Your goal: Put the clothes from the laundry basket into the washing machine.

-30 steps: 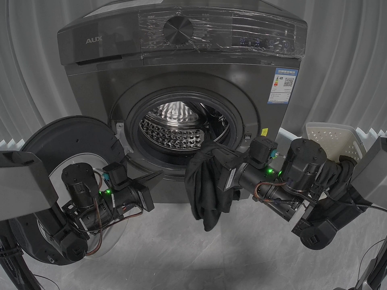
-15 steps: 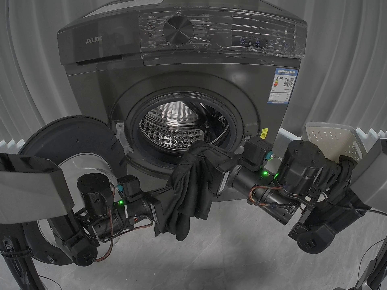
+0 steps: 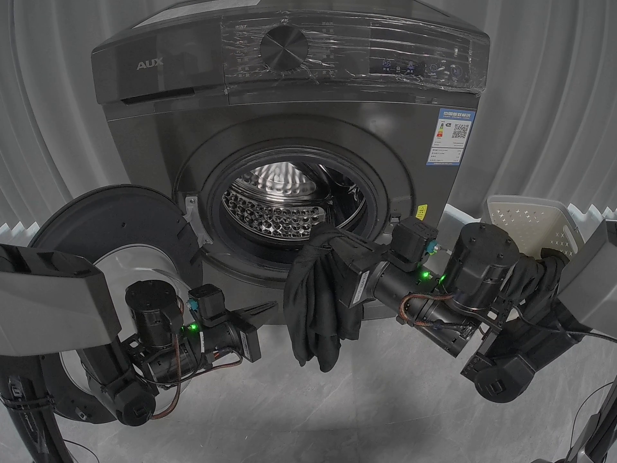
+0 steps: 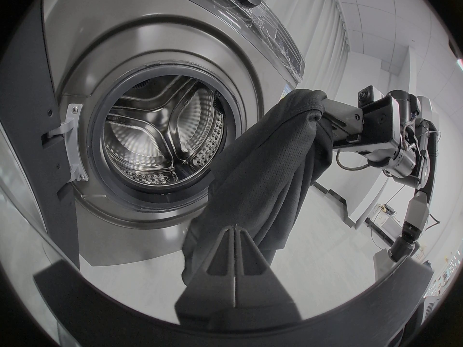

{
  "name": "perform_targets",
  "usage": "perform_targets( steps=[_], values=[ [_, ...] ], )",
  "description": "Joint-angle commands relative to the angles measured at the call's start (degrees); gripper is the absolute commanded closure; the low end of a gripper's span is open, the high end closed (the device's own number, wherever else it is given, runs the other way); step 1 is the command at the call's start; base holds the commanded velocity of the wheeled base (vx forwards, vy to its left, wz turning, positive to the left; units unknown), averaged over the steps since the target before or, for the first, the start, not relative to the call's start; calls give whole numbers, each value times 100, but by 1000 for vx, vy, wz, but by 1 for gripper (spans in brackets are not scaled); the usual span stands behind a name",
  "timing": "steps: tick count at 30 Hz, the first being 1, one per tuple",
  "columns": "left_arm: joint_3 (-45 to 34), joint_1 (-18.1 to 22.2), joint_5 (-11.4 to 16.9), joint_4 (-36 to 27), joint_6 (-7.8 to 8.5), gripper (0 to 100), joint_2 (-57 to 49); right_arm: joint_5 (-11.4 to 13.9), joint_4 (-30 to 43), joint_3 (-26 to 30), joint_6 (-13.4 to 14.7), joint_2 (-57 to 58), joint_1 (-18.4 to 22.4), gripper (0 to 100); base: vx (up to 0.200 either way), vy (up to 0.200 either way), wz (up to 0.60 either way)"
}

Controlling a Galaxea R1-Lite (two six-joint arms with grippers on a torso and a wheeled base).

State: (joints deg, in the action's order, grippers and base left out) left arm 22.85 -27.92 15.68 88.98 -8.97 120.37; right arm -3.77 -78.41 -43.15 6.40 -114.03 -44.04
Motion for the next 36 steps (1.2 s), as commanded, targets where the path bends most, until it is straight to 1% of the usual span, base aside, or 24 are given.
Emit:
perform_targets(
  steps=[1, 2, 14, 17, 22, 26, 27, 28, 29, 32, 33, 34, 36],
  values=[
    [-26, 14, 14, 32, 10, 100, 13, -1, 1, 9, 2, 4, 19, 100, 0, 0, 0],
    [-26, 14, 41, 32, 10, 0, 13, -1, 10, 18, 2, 12, 28, 100, 0, 0, 0],
    [106, -3, 76, 23, 10, 0, 233, -1, 10, 18, 2, 12, 19, 100, 0, 0, 0],
    [326, 23, 41, 23, 45, 0, 470, -1, 10, 18, 2, 12, -25, 100, 0, 0, 0],
    [633, 146, 23, 23, 220, 0, 716, -1, 1, 35, 2, 21, -43, 100, 0, 0, 0],
    [871, 164, 67, 23, 212, 0, 883, -1, 1, 35, 2, 30, -69, 100, 0, 0, 0],
    [915, 164, 85, 23, 159, 100, 918, -1, 1, 35, 2, 30, -78, 100, 0, 0, 0],
    [959, 164, 120, 23, 159, 100, 936, -1, 1, 35, 2, 21, -78, 100, 0, 0, 0],
    [1029, 155, 225, 23, 159, 100, 962, -1, 1, 35, 2, 21, -78, 100, 0, 0, 0],
    [1055, 164, 410, 23, 159, 100, 988, -1, 1, 35, 2, 21, -69, 100, 0, 0, 0],
    [1055, 164, 419, 23, 159, 100, 988, -1, 1, 35, 2, 21, -69, 100, 0, 0, 0],
    [1055, 181, 489, 32, 159, 100, 988, -1, 1, 35, 2, 21, -52, 100, 0, 0, 0],
    [1003, 225, 498, 41, 177, 100, 936, -1, 1, 35, 2, 21, 10, 100, 0, 0, 0]
  ],
)
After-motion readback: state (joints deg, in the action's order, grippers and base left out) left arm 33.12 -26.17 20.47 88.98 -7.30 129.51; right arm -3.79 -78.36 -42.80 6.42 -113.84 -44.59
